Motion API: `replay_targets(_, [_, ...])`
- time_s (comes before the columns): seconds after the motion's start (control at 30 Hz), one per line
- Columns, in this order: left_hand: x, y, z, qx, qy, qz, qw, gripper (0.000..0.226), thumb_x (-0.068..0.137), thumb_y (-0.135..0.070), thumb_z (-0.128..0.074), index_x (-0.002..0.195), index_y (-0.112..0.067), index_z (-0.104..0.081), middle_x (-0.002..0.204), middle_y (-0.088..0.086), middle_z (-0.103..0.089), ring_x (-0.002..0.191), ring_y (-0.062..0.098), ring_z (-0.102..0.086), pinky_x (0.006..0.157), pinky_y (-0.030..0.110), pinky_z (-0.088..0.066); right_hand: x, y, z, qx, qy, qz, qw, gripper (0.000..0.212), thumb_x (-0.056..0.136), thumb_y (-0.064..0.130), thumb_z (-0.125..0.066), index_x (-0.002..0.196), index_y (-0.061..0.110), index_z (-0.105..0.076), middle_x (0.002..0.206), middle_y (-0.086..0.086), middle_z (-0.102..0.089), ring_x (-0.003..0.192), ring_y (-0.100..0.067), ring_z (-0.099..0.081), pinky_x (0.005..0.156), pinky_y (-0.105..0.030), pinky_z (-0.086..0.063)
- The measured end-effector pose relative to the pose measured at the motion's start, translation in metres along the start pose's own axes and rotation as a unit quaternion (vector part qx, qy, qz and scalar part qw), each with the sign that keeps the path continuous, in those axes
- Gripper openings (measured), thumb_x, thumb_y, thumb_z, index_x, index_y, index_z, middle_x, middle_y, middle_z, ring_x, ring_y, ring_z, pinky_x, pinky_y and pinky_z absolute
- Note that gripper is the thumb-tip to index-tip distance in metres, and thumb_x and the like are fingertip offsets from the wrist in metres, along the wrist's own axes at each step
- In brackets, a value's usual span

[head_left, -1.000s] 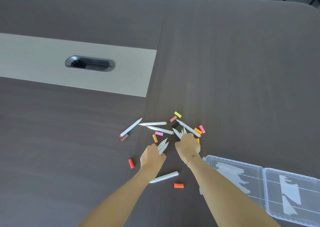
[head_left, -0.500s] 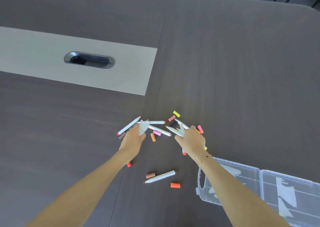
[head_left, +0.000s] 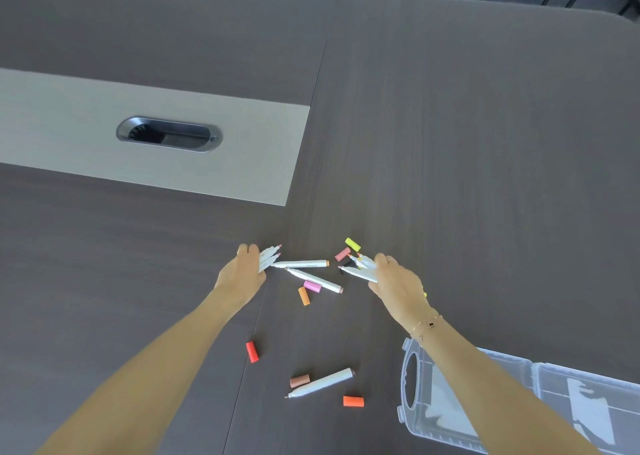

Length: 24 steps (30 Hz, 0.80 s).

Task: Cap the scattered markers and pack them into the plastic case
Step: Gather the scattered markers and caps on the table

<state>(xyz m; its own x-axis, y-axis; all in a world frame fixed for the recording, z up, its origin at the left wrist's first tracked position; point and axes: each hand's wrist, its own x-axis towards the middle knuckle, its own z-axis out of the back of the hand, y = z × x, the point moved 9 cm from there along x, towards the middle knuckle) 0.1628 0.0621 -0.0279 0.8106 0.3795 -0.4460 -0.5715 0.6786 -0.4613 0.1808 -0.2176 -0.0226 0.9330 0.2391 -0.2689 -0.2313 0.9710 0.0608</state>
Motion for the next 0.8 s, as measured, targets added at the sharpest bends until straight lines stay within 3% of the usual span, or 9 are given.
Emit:
replay_targets(0.07, [0.000, 0.000, -0.003, 0.027, -0.011, 0.010, 1.000, 0.019, 0.085, -0.014, -0.053, 0.098, -0.003, -0.046, 0.088, 0.005, -0.042, 0.073, 0.028, -0.057, 0.056, 0.030, -0.039, 0.001, -0.006, -0.011, 0.000, 0.026, -0.016, 1.000, 0.018, 0.092, 0.025, -0.054, 0.102, 0.011, -0.046, 0.082, 0.001, -0.045, 0.071, -0.023, -0.060, 0.054, -0.025, -0.036])
replay_targets(0.2, [-0.004, -0.001, -0.006, 0.099, 0.016, -0.005, 0.995, 0.015, 0.084, -0.020, -0.053, 0.081, -0.008, -0.044, 0.070, 0.003, -0.052, 0.053, 0.021, -0.050, 0.044, 0.024, -0.036, 0.003, -0.006, -0.015, -0.017, 0.037, -0.027, 0.999, 0.011, 0.092, 0.022, -0.048, 0.098, 0.014, -0.045, 0.083, 0.000, -0.050, 0.072, -0.023, -0.058, 0.053, -0.023, -0.034])
replay_targets(0.37, [-0.041, -0.011, -0.020, 0.038, 0.088, -0.018, 0.995, 0.009, 0.082, -0.021, -0.051, 0.089, -0.016, -0.050, 0.078, 0.004, -0.056, 0.054, 0.020, -0.047, 0.049, 0.024, -0.037, 0.001, -0.003, -0.012, 0.009, 0.040, -0.056, 0.998, 0.016, 0.085, 0.019, -0.052, 0.085, 0.011, -0.038, 0.082, -0.004, -0.059, 0.065, -0.024, -0.045, 0.055, -0.023, -0.031])
replay_targets(0.43, [-0.061, -0.008, -0.028, -0.018, 0.092, 0.024, 0.995, 0.011, 0.085, -0.019, -0.049, 0.093, -0.011, -0.050, 0.079, 0.004, -0.053, 0.057, 0.019, -0.047, 0.049, 0.024, -0.036, -0.003, -0.003, -0.007, 0.036, 0.028, -0.071, 0.996, 0.018, 0.085, 0.022, -0.052, 0.084, 0.010, -0.039, 0.074, -0.003, -0.052, 0.063, -0.024, -0.047, 0.053, -0.024, -0.030])
replay_targets(0.53, [-0.098, 0.011, -0.042, -0.097, 0.066, 0.158, 0.980, 0.013, 0.087, -0.016, -0.046, 0.090, -0.004, -0.049, 0.072, 0.003, -0.047, 0.057, 0.020, -0.045, 0.046, 0.024, -0.034, -0.011, -0.002, 0.005, 0.074, 0.017, -0.086, 0.993, 0.019, 0.087, 0.026, -0.051, 0.085, 0.010, -0.042, 0.072, -0.002, -0.050, 0.062, -0.024, -0.049, 0.057, -0.026, -0.034])
replay_targets(0.6, [-0.129, 0.029, -0.062, -0.210, 0.043, 0.273, 0.938, 0.017, 0.088, -0.016, -0.046, 0.096, -0.002, -0.050, 0.075, 0.004, -0.048, 0.062, 0.021, -0.045, 0.050, 0.024, -0.036, -0.016, 0.000, 0.010, 0.098, 0.010, -0.083, 0.992, 0.019, 0.089, 0.027, -0.050, 0.089, 0.009, -0.046, 0.074, -0.003, -0.052, 0.064, -0.026, -0.053, 0.058, -0.027, -0.035])
replay_targets(0.7, [-0.177, 0.039, -0.096, -0.367, 0.017, 0.415, 0.832, 0.014, 0.089, -0.015, -0.049, 0.095, -0.004, -0.045, 0.067, 0.006, -0.046, 0.061, 0.025, -0.044, 0.064, 0.032, -0.041, -0.024, 0.000, 0.019, 0.086, 0.000, -0.062, 0.994, 0.021, 0.091, 0.028, -0.049, 0.098, 0.008, -0.047, 0.080, -0.005, -0.059, 0.072, -0.026, -0.060, 0.064, -0.028, -0.040])
replay_targets(0.8, [-0.200, 0.043, -0.124, -0.443, 0.008, 0.458, 0.770, 0.013, 0.091, -0.016, -0.046, 0.087, -0.005, -0.041, 0.032, 0.008, -0.046, 0.041, 0.023, -0.043, 0.050, 0.027, -0.037, -0.037, 0.000, 0.026, 0.083, -0.006, -0.032, 0.996, 0.023, 0.092, 0.029, -0.049, 0.105, 0.010, -0.047, 0.087, -0.005, -0.064, 0.074, -0.023, -0.062, 0.065, -0.030, -0.048])
